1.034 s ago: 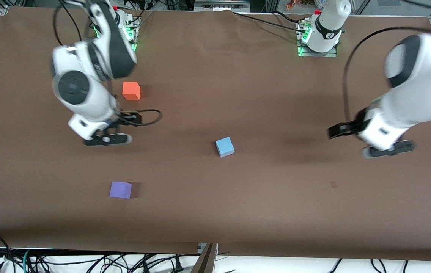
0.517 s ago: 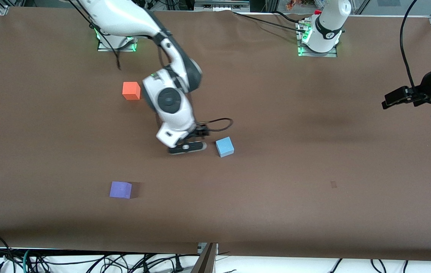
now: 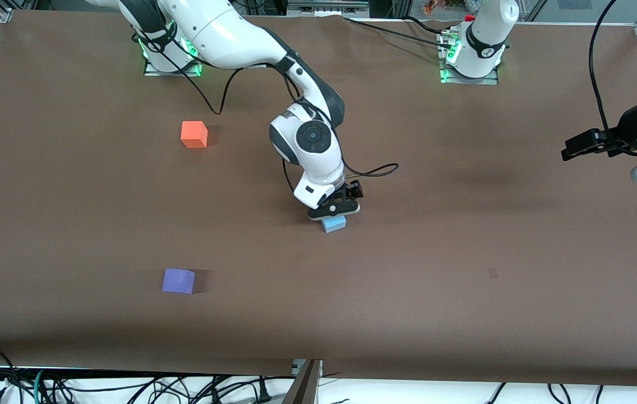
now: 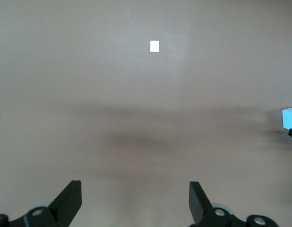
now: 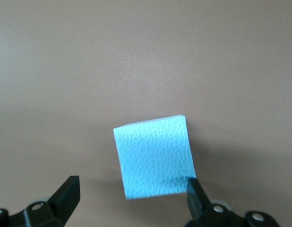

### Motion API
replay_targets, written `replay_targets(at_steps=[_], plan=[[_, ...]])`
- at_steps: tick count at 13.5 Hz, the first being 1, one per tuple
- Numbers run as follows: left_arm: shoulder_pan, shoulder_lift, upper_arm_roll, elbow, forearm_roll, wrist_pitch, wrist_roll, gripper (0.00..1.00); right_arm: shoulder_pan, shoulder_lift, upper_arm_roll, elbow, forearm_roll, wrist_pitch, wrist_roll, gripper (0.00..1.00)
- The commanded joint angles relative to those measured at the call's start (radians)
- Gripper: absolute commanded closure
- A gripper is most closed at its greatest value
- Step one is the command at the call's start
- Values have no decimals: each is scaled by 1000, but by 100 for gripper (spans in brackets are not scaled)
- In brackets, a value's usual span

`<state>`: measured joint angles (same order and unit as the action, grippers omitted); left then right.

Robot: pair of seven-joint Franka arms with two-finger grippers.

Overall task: Place blue block between orange and purple blocks
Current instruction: 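Lower the right gripper and grasp the blue block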

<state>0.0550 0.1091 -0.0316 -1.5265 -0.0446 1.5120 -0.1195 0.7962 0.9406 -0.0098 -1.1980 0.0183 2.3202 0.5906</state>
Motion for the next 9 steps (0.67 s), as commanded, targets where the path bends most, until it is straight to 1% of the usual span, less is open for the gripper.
replay_targets(at_steps=[1, 2, 9], plan=[[3, 36, -7, 69, 14, -7, 15, 0, 3, 21, -9, 40, -49, -13, -32, 0], [2, 52, -8, 97, 15, -21, 15, 0, 3, 26, -9, 38, -51, -13, -37, 0], [37, 70, -4, 98, 19, -32, 18, 0, -6, 24, -9, 46, -46, -22, -58, 0]])
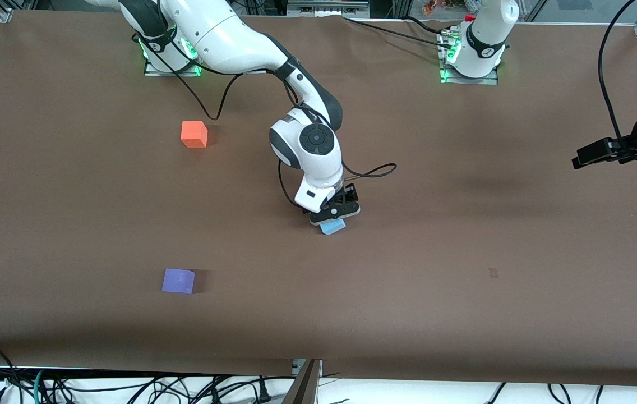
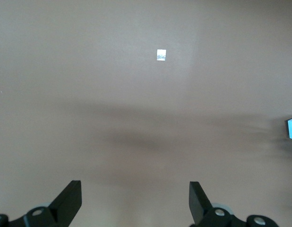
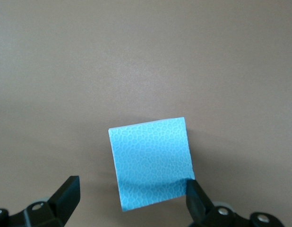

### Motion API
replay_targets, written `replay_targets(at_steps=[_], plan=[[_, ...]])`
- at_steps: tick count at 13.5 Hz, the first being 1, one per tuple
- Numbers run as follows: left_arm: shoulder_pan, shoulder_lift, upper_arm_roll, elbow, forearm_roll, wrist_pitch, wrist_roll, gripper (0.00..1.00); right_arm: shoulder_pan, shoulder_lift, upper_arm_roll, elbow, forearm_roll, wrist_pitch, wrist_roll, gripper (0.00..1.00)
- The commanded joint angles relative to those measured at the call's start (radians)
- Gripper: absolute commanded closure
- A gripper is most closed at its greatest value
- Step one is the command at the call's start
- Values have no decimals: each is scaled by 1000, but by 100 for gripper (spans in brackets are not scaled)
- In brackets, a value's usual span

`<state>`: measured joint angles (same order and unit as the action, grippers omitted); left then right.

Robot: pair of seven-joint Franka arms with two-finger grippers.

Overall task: Place blue block between orange and purple blocks
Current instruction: 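Lower the right gripper and grasp the blue block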

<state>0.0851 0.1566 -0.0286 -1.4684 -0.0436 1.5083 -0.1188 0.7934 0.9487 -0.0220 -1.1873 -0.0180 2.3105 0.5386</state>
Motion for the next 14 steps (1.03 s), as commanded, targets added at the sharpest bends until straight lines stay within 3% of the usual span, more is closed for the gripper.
replay_targets(at_steps=[1, 5, 14], plan=[[7, 26, -7, 40, 18, -28, 18, 0, -3, 16, 7, 41, -5, -8, 1, 0], [7, 28, -7, 40, 8, -28, 19, 0, 3, 16, 11, 71, 16, -16, 60, 0], [7, 28, -7, 42, 1, -26, 19, 0, 7, 64, 2, 69, 7, 58, -13, 0]])
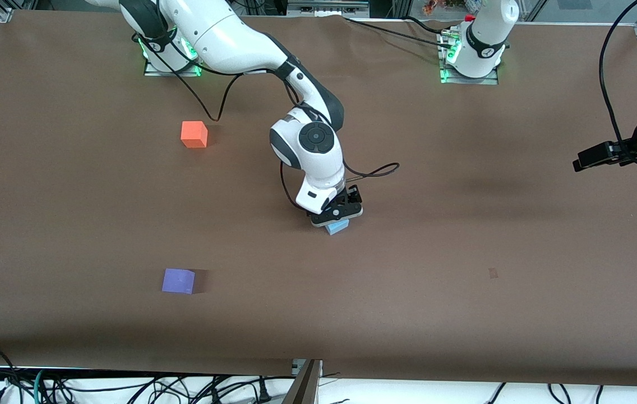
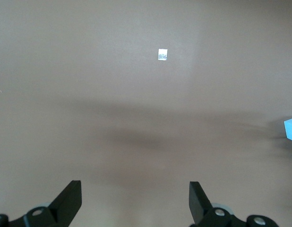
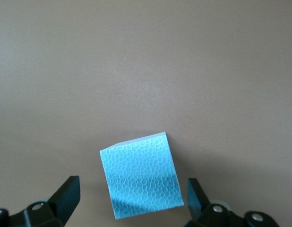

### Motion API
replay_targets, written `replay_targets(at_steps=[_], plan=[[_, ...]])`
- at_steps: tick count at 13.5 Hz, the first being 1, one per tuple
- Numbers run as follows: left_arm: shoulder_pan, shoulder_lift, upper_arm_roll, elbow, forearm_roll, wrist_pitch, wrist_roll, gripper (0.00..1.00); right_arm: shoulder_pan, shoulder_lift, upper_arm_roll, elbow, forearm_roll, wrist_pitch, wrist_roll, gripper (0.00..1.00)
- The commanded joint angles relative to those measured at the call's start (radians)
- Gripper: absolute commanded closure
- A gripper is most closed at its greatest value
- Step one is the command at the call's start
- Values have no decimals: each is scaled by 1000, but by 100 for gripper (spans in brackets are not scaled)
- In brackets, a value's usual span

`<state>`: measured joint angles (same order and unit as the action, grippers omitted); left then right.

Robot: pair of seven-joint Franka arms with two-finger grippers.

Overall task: Place blue block between orange and purple blocks
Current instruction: 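Lower the right gripper and grasp the blue block, then carry the blue block with the right gripper toward the orange block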

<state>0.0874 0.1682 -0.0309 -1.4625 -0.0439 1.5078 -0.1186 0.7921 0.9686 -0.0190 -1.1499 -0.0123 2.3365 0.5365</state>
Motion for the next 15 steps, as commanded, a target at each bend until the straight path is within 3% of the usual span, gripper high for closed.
replay_targets(at_steps=[1, 3, 4, 5, 7, 8, 12, 13, 15], plan=[[5, 16, -4, 36, 1, -26, 19, 0, 12, 50, -1, 32, 0, 34, -10, 0], [5, 16, -4, 36, 1, -26, 19, 0, 10, 50, -1, 32, -6, 34, -12, 1], [3, 16, -4, 36, 1, -26, 19, 0, 10, 50, -1, 30, -8, 32, -16, 12], [3, 16, -6, 36, 1, -26, 19, 0, 9, 50, -1, 30, -8, 30, -18, 27], [3, 22, -6, 40, -1, -24, 19, 0, -10, 39, -1, 30, 1, 12, -27, 78], [3, 25, -6, 53, -1, -26, 19, 0, -25, 30, 2, 32, 3, -20, -39, 93], [3, 28, -6, 56, -1, -26, 19, 0, -158, -108, 7, 10, 35, -225, -250, 94], [3, 28, -6, 57, -1, -26, 19, 0, -189, -166, -4, -48, 49, -293, -351, 94], [3, 28, -6, 57, -1, -26, 19, 0, -281, -339, -25, -314, 51, -251, -443, 94]])
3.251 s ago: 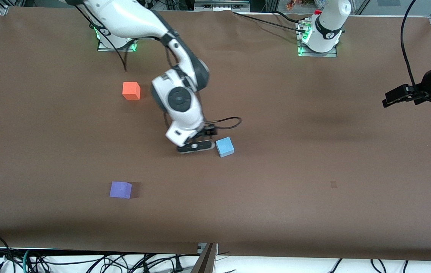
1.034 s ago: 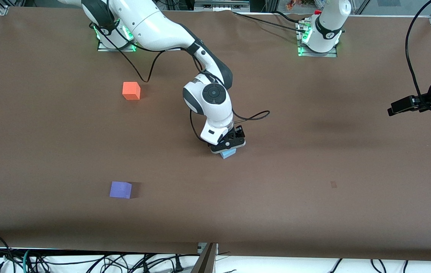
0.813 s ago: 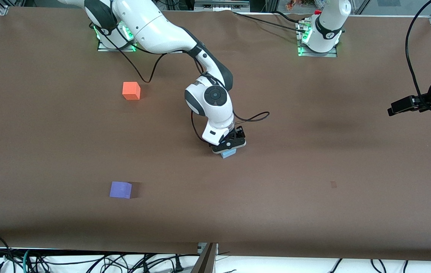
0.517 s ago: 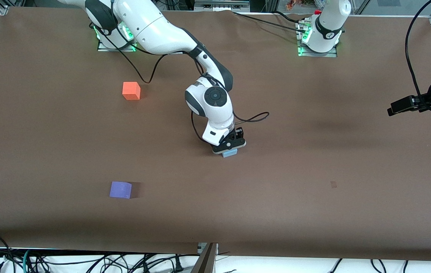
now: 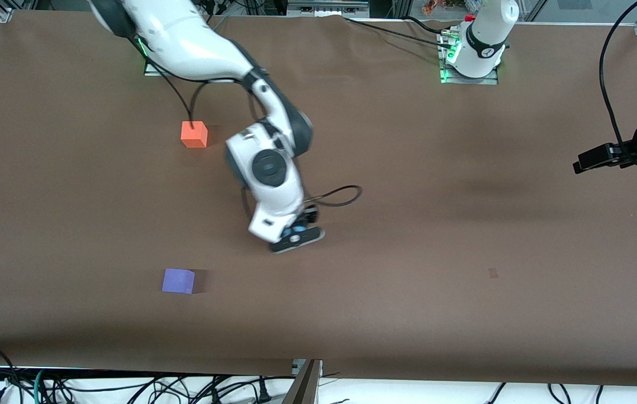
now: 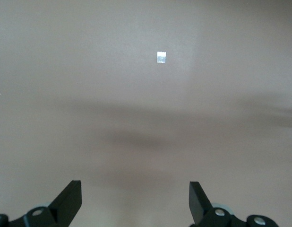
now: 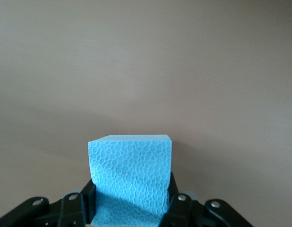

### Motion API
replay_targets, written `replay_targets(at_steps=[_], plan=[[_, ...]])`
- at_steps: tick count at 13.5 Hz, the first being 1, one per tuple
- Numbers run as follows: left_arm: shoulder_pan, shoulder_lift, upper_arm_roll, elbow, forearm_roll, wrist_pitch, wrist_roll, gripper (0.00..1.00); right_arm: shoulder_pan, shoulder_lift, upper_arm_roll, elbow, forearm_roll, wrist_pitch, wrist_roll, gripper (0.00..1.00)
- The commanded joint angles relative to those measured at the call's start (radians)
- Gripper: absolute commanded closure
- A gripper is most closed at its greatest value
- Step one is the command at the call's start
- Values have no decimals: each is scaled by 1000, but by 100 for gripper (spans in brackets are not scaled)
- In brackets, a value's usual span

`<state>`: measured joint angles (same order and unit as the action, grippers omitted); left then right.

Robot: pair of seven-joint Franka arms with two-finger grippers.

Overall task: Place blue block between orange and purple blocks
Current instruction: 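Carry the blue block with the right gripper toward the orange block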

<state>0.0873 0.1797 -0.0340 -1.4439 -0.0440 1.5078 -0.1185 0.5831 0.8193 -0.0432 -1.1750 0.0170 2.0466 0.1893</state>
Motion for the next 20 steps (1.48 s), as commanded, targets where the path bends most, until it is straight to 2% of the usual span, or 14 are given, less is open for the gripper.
replay_targets(at_steps=[1, 2, 3, 5, 6, 9, 12, 14, 17, 20], plan=[[3, 17, -3, 39, 0, -26, 19, 0, -112, -283, -4, -462, 21, 143, -117, 94], [3, 17, -3, 39, 0, -26, 19, 0, -132, -363, -23, -638, 21, 267, -126, 94], [3, 18, -3, 39, 0, -26, 19, 0, -134, -417, -67, -781, 20, 384, -129, 94], [3, 18, -3, 39, 0, -26, 19, 0, -135, -466, -154, -944, 20, 513, -171, 94], [3, 18, -3, 39, 0, -26, 19, 0, -135, -471, -184, -977, 21, 532, -185, 94], [3, 18, -3, 39, 0, -26, 19, 0, -137, -467, -196, -993, 24, 535, -169, 94], [3, 18, -3, 39, 0, -26, 19, 0, -135, -462, -190, -994, 83, 529, -119, 93], [3, 18, -3, 39, 0, -26, 19, 0, -134, -460, -179, -999, 84, 529, -64, 92], [3, 18, -3, 39, 0, -26, 19, 0, -134, -448, -132, -996, 90, 535, 62, 90], [5, 18, -3, 39, 0, -26, 19, 0, -134, -445, -127, -997, 90, 537, 64, 90]])
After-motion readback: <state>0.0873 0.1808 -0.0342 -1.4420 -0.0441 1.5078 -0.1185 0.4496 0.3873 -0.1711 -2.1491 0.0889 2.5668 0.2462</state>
